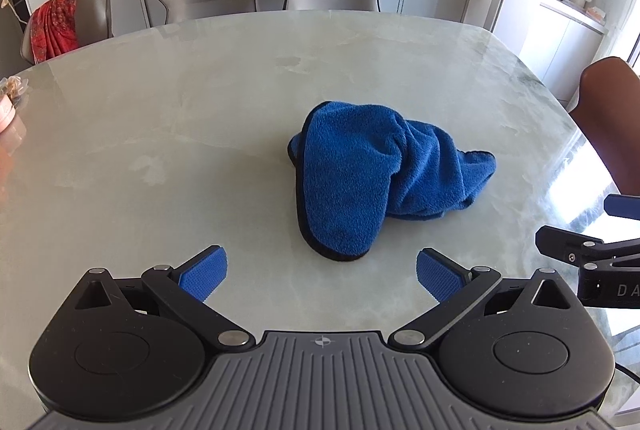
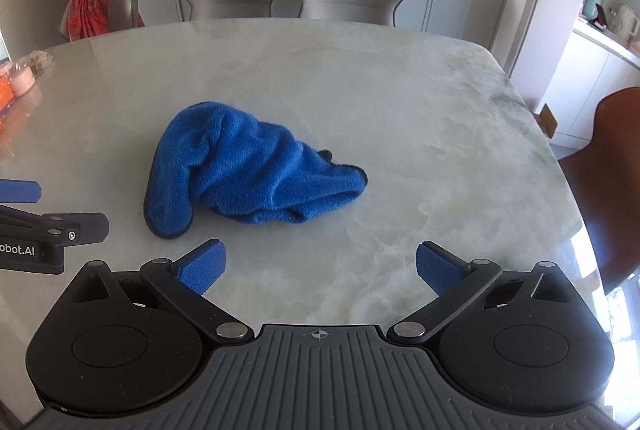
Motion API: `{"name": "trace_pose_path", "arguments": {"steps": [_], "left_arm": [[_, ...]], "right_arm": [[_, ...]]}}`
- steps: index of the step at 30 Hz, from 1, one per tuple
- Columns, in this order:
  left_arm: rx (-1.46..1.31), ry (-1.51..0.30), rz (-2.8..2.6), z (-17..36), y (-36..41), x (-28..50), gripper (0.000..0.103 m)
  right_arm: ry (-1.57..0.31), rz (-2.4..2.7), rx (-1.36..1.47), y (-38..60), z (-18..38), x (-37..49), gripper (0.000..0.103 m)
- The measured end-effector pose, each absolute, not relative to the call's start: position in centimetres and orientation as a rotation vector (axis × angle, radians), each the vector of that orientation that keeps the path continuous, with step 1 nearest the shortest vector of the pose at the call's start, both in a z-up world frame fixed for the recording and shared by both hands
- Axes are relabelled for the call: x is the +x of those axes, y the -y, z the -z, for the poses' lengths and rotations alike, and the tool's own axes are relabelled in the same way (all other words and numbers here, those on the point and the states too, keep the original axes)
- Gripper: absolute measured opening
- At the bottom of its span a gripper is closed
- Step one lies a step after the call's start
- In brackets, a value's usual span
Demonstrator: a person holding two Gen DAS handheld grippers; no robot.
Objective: Fold towel
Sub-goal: 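Move both grippers toward the crumpled blue towel on the table, then grasp the towel edge with the left gripper while the right gripper grasps another edge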
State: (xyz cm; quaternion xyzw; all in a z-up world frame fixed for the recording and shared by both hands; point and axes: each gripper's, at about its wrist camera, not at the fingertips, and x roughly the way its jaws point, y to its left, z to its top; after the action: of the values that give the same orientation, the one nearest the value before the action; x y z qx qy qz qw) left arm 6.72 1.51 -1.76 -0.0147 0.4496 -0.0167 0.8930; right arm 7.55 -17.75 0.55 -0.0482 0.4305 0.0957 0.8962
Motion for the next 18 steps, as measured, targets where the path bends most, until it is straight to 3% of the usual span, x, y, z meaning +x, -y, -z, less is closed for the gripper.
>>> {"name": "trace_pose_path", "arguments": {"steps": [10, 18], "left_arm": [[-0.053, -0.925, 0.081, 1.7, -2.5, 10.3, 0.103], [-0.074, -0.937, 0.095, 2.0, -3.2, 13.0, 0.103]], "right_arm": [[-0.907, -0.279, -0.056, 17.8, -0.2, 12.1, 0.098], [-0.928, -0.342, -0.046, 18.0, 0.0, 15.8, 0.08]]}}
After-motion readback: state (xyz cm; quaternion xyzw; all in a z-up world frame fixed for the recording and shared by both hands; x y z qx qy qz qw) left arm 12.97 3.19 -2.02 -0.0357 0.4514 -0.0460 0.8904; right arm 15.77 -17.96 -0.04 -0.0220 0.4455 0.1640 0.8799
